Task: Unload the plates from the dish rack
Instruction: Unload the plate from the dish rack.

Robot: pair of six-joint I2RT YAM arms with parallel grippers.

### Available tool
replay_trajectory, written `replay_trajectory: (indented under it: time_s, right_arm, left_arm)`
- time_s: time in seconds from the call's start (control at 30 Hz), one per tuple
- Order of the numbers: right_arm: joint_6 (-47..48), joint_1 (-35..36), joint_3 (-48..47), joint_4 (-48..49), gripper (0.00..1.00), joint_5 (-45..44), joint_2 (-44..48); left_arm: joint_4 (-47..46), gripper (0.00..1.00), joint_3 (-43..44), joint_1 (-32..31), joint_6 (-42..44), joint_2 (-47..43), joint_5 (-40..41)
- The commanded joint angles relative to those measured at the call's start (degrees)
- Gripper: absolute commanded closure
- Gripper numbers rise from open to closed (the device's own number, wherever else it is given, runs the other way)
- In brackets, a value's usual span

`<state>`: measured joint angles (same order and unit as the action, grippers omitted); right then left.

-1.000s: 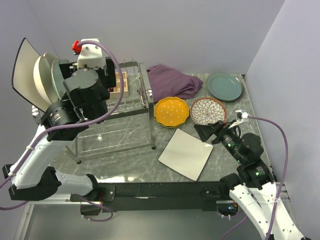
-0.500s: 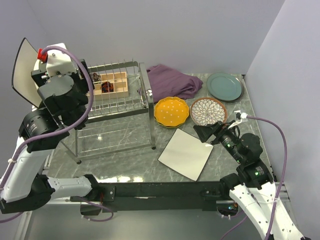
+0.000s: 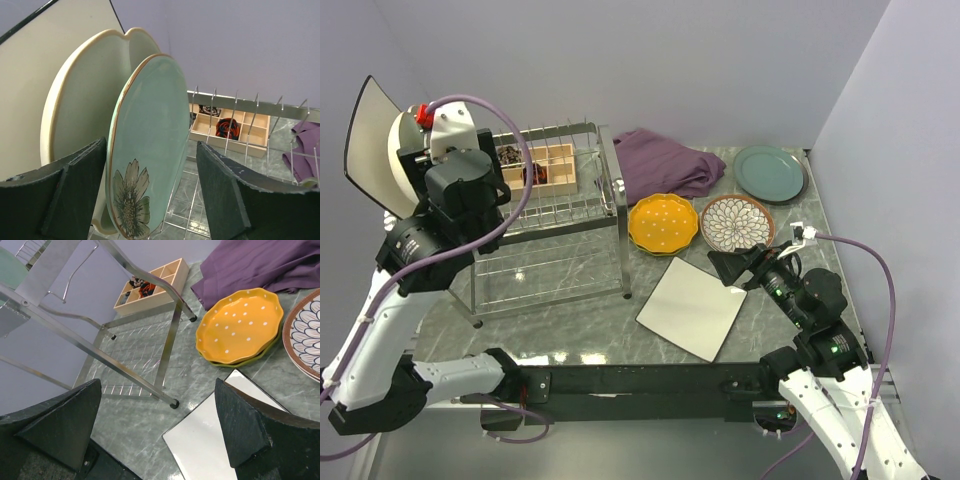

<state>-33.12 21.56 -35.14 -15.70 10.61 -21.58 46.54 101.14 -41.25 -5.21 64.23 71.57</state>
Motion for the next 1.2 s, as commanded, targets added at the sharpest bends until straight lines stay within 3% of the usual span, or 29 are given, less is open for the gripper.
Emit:
replay_trajectory:
  time_s: [0.0, 0.17, 0.43, 0.87, 1.17]
  right_arm:
    - [1.13, -0.03, 0.24, 2.35, 0.00, 0.64, 0.23]
    - [1.13, 0.06, 0.33, 2.43, 0.00, 0.81, 0.40]
    - [0.96, -0.03, 0.51, 2.61, 0.00, 1.17, 0.23]
    - [1.04, 0.06, 0.42, 2.43, 0.00, 1.17, 0.75]
    - [0.87, 0.06, 0.42, 2.34, 0.00, 1.08, 1.11]
  left_arm:
    - [-2.60, 0.26, -2.53, 0.65, -0.76, -1.56, 0.23]
    - [-4.09, 0.30, -6.03, 1.79, -1.03, -3.75, -4.66]
    - [-5.41, 0.38, -9.39, 2.49, -0.85, -4.47, -6.09]
    - [-9.01, 0.62, -10.97, 2.58, 1.87, -3.49, -5.21]
    - [-9.02, 0.58, -11.14, 2.58, 1.96, -3.41, -7.32]
